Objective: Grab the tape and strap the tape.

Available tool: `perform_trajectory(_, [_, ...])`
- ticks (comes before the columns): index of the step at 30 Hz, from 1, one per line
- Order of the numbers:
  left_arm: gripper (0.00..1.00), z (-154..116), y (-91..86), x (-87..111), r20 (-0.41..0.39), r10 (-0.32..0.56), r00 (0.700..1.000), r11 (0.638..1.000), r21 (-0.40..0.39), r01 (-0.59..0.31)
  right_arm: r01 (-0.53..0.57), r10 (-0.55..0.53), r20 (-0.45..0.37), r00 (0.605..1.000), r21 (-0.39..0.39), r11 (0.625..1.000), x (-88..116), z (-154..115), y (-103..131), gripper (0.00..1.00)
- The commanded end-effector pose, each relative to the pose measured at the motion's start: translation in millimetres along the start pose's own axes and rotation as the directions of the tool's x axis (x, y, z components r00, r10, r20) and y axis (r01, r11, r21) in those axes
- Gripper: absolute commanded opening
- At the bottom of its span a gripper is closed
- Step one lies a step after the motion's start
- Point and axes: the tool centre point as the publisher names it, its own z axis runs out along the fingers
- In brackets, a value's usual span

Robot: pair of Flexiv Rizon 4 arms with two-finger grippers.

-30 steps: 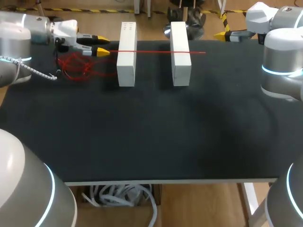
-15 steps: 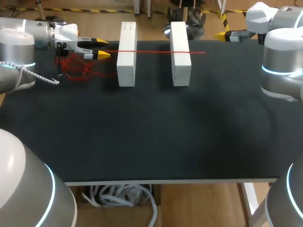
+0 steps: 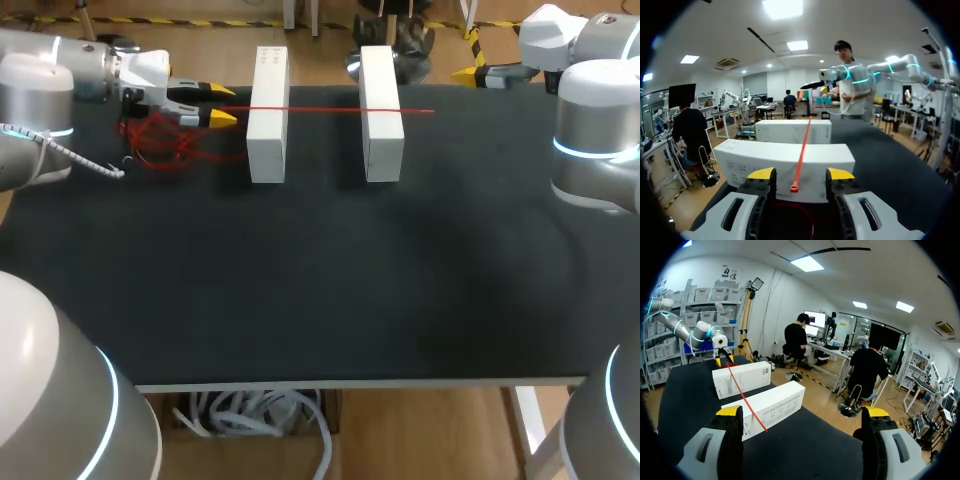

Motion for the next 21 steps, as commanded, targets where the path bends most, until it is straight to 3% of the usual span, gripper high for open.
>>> perform_trajectory(1, [0.44, 0, 3.8, -6.1, -0.027, -0.007, 1.0, 1.0, 0.005, 0.007, 0.0, 0.0, 0.0, 1.0, -0.002, 1.0, 0, 0, -1, 1.0])
perform_trajectory(8, [0.44, 0, 10.9, -11.3, -0.019, -0.013, 1.0, 1.0, -0.005, 0.013, 0.0, 0.0, 0.0, 1.0, -0.002, 1.0, 0, 0, -1, 1.0])
perform_trajectory(21, [0.32, -9, 16.4, -10.6, -0.02, -0.02, 1.0, 1.0, -0.014, 0.02, 0.0, 0.0, 0.0, 1.0, -0.002, 1.0, 0, 0, -1, 1.0])
